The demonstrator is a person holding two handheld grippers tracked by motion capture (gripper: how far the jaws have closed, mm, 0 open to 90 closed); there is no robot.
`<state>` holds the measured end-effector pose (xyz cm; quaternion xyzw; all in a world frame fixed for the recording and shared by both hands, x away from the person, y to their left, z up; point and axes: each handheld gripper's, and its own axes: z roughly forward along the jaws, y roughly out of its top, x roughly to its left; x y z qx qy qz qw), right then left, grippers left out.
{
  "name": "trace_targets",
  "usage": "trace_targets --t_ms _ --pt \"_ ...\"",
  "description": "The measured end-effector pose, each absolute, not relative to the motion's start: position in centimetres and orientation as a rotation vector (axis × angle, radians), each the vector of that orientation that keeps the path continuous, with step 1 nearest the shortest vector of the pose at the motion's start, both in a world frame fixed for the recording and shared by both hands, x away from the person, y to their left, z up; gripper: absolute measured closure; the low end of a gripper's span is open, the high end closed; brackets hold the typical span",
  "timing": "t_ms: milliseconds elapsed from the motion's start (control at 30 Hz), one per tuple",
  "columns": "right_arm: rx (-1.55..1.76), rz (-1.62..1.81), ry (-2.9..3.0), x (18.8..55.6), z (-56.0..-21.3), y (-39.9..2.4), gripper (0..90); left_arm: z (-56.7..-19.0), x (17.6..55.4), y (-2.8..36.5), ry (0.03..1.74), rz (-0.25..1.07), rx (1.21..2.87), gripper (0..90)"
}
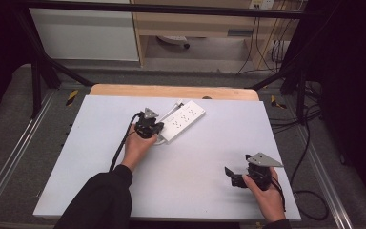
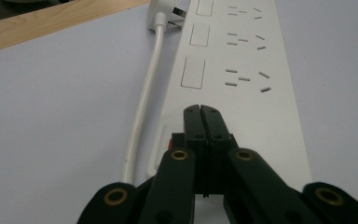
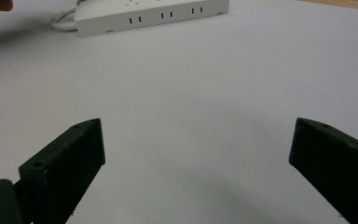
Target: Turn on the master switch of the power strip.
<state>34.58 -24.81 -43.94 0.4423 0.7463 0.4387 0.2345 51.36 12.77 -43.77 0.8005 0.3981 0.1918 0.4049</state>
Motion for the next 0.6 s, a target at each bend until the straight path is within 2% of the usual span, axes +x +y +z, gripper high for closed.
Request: trace_targets --t_ms 600 --pt "1.215 1.205 2.05 34.59 -43.96 -24.81 3.7 -43.93 51.41 12.73 1.009 0.479 2.013 90.0"
